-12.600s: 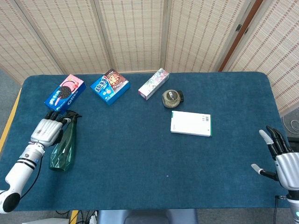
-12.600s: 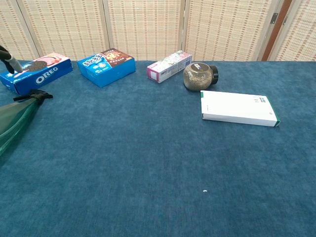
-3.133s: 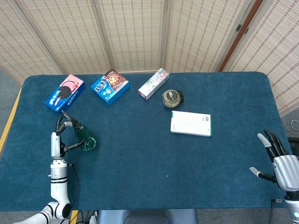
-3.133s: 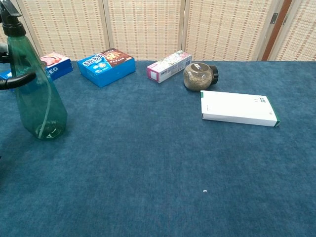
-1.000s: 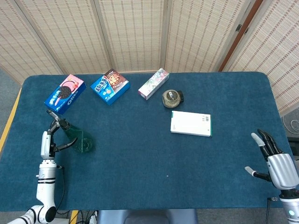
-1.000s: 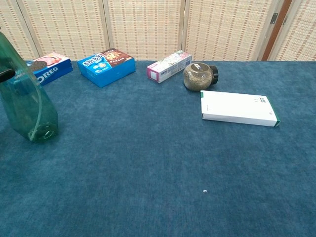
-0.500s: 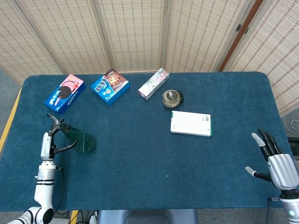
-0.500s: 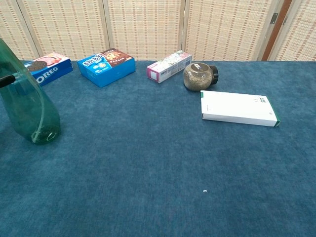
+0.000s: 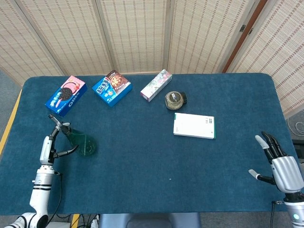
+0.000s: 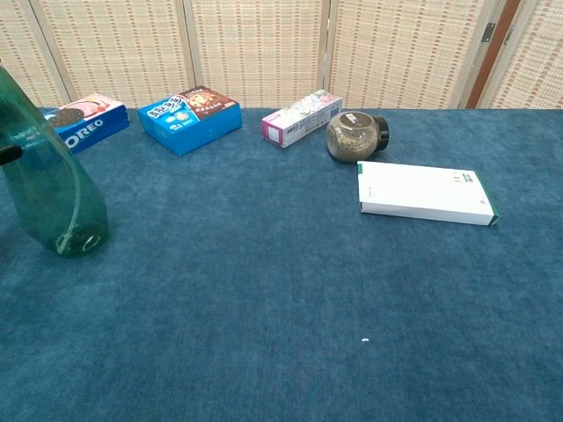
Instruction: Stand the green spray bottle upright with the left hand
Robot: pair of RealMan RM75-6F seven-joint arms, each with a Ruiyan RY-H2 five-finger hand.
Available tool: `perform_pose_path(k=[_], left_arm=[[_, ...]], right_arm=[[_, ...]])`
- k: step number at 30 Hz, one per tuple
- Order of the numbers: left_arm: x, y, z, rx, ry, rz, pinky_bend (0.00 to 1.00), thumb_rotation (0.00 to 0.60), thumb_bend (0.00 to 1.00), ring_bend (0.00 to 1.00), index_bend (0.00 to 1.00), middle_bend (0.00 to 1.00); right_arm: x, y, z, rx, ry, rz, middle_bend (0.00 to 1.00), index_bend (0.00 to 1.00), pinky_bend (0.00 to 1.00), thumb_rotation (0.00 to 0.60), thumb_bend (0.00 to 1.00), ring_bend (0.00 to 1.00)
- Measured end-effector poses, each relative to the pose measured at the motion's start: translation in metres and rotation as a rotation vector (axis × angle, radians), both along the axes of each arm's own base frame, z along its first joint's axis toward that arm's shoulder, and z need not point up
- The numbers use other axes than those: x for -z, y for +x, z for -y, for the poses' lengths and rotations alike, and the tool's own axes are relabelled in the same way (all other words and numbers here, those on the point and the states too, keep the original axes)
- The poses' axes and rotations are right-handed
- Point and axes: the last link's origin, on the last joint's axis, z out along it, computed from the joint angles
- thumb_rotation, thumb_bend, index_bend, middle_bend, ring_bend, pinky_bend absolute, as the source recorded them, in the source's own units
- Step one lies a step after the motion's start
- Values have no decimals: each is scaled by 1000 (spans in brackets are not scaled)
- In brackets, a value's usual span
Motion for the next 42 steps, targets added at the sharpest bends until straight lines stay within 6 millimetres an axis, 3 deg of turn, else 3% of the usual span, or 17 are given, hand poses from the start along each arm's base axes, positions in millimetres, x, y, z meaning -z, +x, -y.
perform_pose_path(k=[18,23,31,40,42], left_arm=[[-25,-7,12,-3,24,16,0,600,0,69,231,210],[-36,-11,18,9,46,-2,0,600,0,82,270,210],[-68,-33,27,9,127,-145,2,600,0,152,365,267],[-102,-55,32,-20,192,-367,113,600,3,234,458,358],[-108,-58,32,-33,189,-428,126,600,118,241,473,365]], right_arm=[[-1,2,0,-5,-2,-3,0,0,422,600,0,0],[-1,2,0,-5,-5,-7,0,0,422,600,0,0],[-3,5,0,-9,-11,-17,0,0,422,600,0,0],[-3,11,1,-19,-12,-38,0,0,422,600,0,0],[-4,13,2,-21,-14,-45,0,0,422,600,0,0]])
